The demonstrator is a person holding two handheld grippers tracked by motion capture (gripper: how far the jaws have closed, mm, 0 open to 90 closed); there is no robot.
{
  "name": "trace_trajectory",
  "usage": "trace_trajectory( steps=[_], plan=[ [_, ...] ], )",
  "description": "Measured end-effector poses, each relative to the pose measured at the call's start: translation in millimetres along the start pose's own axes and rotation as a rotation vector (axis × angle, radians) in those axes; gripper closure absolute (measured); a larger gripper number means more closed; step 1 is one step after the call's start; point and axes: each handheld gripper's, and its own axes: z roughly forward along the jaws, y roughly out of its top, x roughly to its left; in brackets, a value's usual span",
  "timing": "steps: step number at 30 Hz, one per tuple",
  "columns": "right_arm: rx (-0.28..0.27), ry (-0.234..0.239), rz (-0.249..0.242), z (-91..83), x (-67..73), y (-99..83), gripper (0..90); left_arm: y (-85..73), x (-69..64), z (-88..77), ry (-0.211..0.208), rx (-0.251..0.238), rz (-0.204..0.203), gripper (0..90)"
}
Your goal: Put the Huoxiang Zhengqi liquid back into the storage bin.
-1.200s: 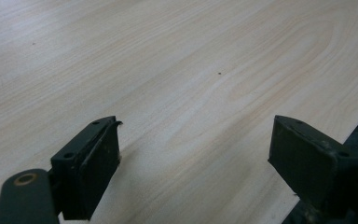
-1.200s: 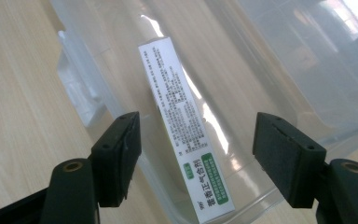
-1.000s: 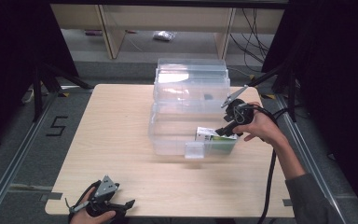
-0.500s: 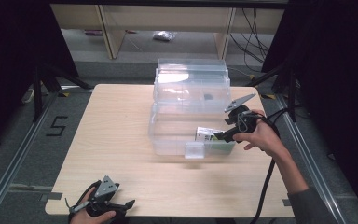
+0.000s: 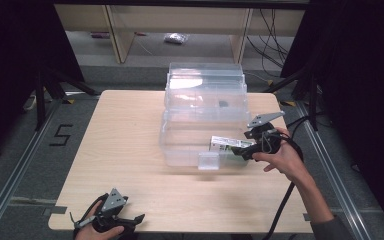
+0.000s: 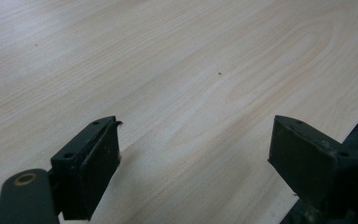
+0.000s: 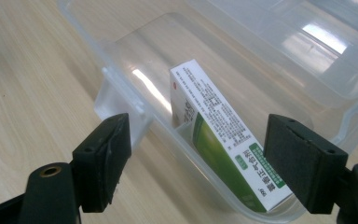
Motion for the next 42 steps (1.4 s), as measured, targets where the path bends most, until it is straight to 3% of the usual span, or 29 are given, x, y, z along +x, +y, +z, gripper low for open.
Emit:
trace_trajectory(
  steps=[2, 3, 5, 8, 9, 11, 12, 17, 18, 19, 22, 23, 25, 27, 32, 33, 42],
  plan=[
    [-0.006, 0.007, 0.008, -1.4, 1.9, -4.1, 22.6, 0.0, -0.4, 0.1, -0.001, -0.004, -0.004, 15.6],
    [-0.021, -0.011, 0.068, -3.9, 8.5, -8.1, 21.5, -0.1, -1.3, 1.3, 0.005, -0.014, -0.016, 15.6],
    [-0.016, -0.002, 0.059, -5.2, 9.6, -9.9, 21.4, 0.1, 0.1, 0.5, 0.000, 0.004, 0.007, 15.6],
    [-0.041, -0.003, 0.031, -7.2, 14.2, -15.7, 20.6, 0.1, -1.1, 1.6, 0.007, -0.011, -0.011, 15.6],
    [-0.043, -0.010, 0.065, -10.8, 18.9, -18.1, 19.8, 0.0, -0.9, 2.0, 0.006, -0.010, -0.010, 15.6],
    [-0.070, -0.012, 0.051, -11.7, 20.3, -21.0, 19.7, -0.1, -1.1, 2.1, 0.005, -0.014, -0.016, 15.6],
    [-0.070, -0.012, 0.051, -11.7, 20.3, -21.0, 19.7, 0.1, 0.0, 0.3, 0.000, 0.003, 0.005, 15.6],
    [-0.085, -0.005, 0.051, -13.0, 26.2, -29.0, 19.7, 0.0, -0.7, 1.7, 0.009, -0.012, -0.015, 15.6],
    [-0.087, -0.007, 0.068, -13.0, 28.3, -30.5, 19.6, 0.2, -0.2, 0.4, -0.001, -0.002, -0.001, 15.6],
    [-0.096, 0.002, 0.055, -12.5, 28.4, -32.1, 19.7, 0.2, -0.3, 0.6, -0.001, -0.003, 0.000, 15.6],
    [-0.110, 0.002, 0.061, -11.9, 32.0, -37.4, 19.6, 0.1, -0.4, 0.5, 0.000, -0.004, -0.005, 15.6],
    [-0.105, 0.007, 0.084, -11.8, 35.3, -41.0, 19.7, 0.1, -0.4, 0.5, 0.000, -0.005, -0.006, 15.6],
    [-0.122, -0.005, 0.076, -10.9, 35.6, -42.4, 19.8, 0.0, -1.2, 1.4, 0.006, -0.015, -0.015, 15.6],
    [-0.124, -0.008, 0.063, -9.6, 37.5, -47.1, 19.8, 0.2, -0.5, 0.5, 0.003, -0.004, -0.004, 15.6],
    [-0.130, -0.001, 0.088, -7.6, 44.4, -53.9, 19.7, 0.0, -1.4, 1.2, 0.003, -0.018, -0.020, 15.6],
    [-0.138, -0.001, 0.106, -6.5, 48.3, -58.3, 19.7, 0.1, -0.5, 0.1, 0.001, -0.006, -0.006, 15.6],
    [-0.151, 0.011, 0.092, -1.6, 53.8, -72.5, 18.8, -0.1, -1.2, 1.2, 0.008, -0.013, -0.014, 15.6]
  ],
)
